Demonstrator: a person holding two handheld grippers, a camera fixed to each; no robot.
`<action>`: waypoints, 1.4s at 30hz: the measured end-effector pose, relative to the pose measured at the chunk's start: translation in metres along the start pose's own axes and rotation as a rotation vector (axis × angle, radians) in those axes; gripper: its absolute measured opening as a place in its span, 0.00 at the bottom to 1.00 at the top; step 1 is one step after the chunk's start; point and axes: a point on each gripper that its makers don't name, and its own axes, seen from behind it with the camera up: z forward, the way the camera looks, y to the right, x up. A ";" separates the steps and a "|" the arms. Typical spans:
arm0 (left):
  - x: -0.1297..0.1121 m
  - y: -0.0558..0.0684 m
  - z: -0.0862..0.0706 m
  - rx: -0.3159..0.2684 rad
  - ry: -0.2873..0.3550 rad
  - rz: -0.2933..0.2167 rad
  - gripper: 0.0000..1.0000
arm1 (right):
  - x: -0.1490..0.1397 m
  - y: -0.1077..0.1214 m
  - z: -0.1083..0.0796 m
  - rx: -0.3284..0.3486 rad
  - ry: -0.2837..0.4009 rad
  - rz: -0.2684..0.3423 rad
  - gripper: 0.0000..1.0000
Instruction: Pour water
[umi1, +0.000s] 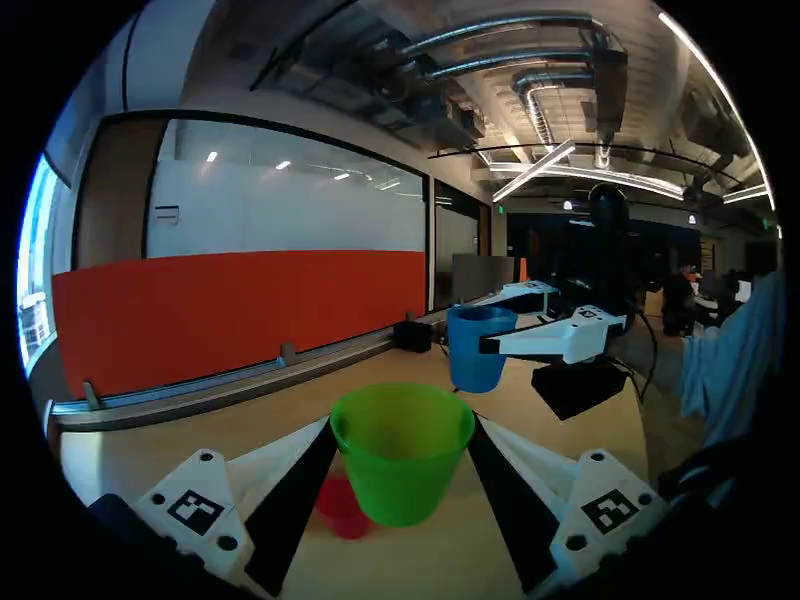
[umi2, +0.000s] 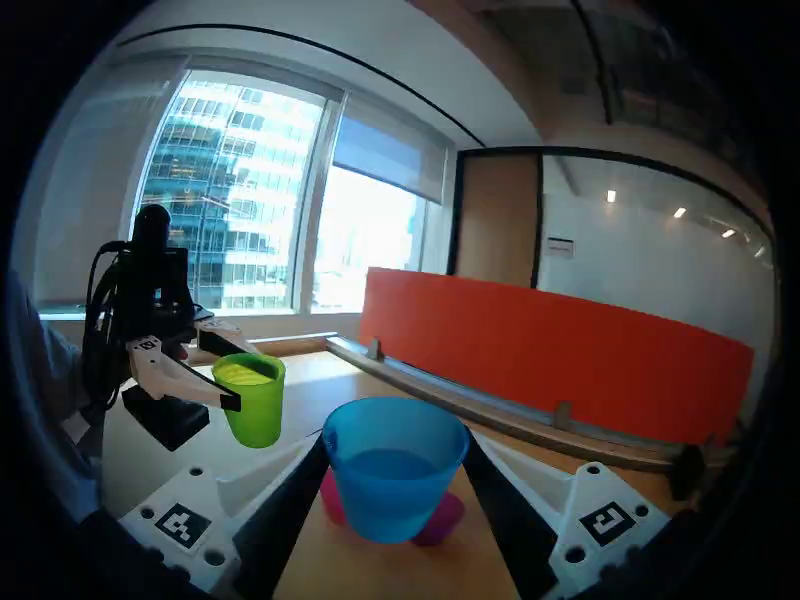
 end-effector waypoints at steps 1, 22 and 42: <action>0.000 0.000 0.000 -0.001 0.002 0.002 0.89 | 0.000 0.000 0.000 0.001 0.000 -0.001 0.93; 0.004 0.004 -0.004 0.002 0.016 0.023 0.88 | 0.027 -0.012 -0.001 0.033 0.021 -0.085 0.93; 0.005 0.014 -0.003 -0.009 0.025 0.038 0.88 | 0.079 -0.022 0.011 0.060 0.065 -0.350 0.93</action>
